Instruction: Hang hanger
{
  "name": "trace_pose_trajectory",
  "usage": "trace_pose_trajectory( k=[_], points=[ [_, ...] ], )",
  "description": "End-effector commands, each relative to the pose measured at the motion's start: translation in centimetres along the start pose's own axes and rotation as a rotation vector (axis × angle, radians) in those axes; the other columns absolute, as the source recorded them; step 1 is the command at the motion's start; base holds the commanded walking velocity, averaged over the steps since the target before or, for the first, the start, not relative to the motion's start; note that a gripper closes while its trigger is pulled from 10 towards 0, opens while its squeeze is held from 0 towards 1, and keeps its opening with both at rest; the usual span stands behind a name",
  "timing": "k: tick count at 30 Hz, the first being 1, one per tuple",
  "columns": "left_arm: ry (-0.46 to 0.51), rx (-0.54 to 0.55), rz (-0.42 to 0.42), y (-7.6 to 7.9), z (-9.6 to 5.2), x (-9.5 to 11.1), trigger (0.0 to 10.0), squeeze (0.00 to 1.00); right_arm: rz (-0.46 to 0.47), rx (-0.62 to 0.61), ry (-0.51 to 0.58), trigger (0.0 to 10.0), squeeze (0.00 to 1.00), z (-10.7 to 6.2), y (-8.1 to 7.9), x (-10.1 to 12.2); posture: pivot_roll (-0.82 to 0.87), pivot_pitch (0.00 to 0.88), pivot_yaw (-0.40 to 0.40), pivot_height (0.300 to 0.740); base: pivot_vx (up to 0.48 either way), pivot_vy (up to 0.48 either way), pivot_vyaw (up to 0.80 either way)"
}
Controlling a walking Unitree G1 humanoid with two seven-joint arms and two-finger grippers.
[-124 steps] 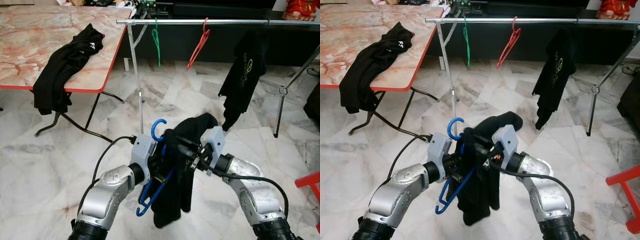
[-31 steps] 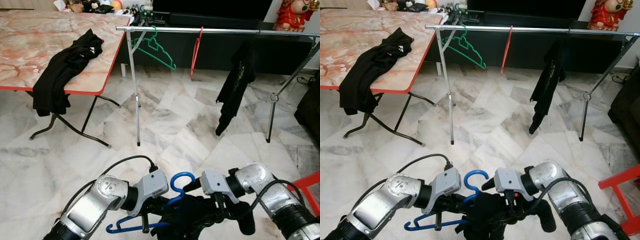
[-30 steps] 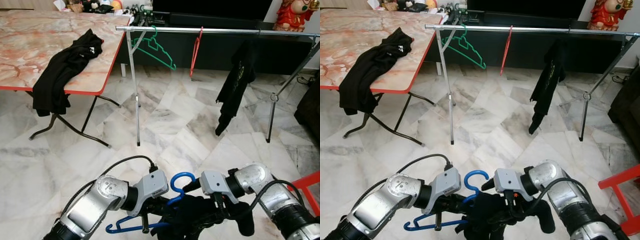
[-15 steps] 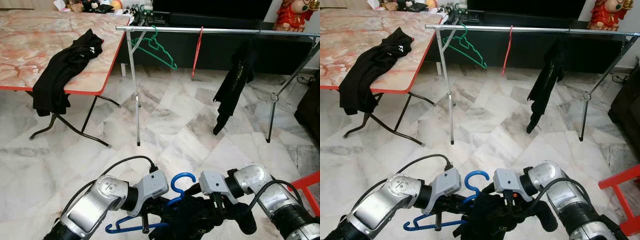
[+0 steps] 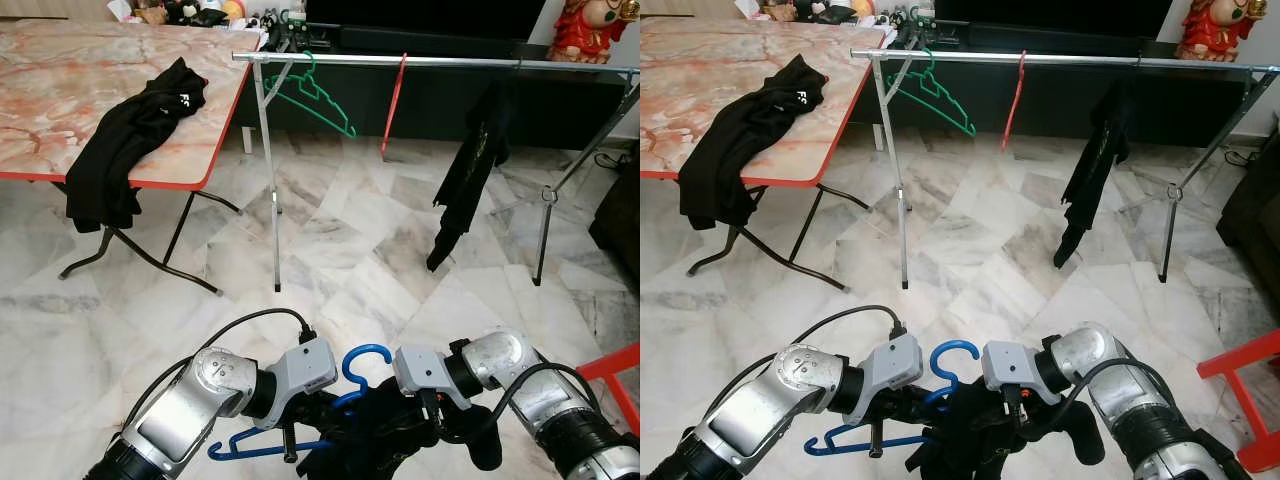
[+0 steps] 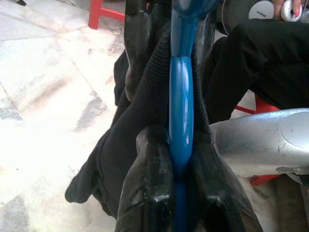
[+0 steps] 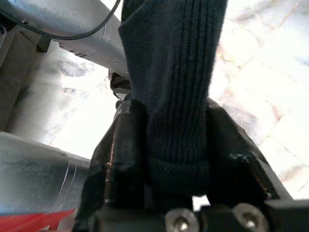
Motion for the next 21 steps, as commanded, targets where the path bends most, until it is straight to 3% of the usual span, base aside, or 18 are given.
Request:
trace_pose_trajectory(
  k=[1,21],
  points=[
    [0.037,-0.031,0.049,0.53,0.13,1.44,10.0,0.0,0.001,0.018,-0.02,0.0,0.0,0.25,-0.36,-0.38,0.06,0.133,-0.071,0.74,0.0,0.0,0.0],
    [0.044,0.018,0.068,-0.35,0.45,1.49,10.0,0.0,-0.011,0.032,-0.034,0.0,0.0,0.65,-0.65,-0.59,0.06,0.119,-0.071,0.74,0.0,0.0,0.0]
  ],
)
Point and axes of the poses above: a point about 5 cm out from each wrist's last joint towards the gripper, its own z axis pointing out of the wrist towards the gripper, its own x axis along the axis of the wrist's last joint, y = z × x, the point moved 6 cm from there along z, pointing out of the wrist towards the gripper, and after that the axes turned 12 degrees about -z, right-handed, at the moved point
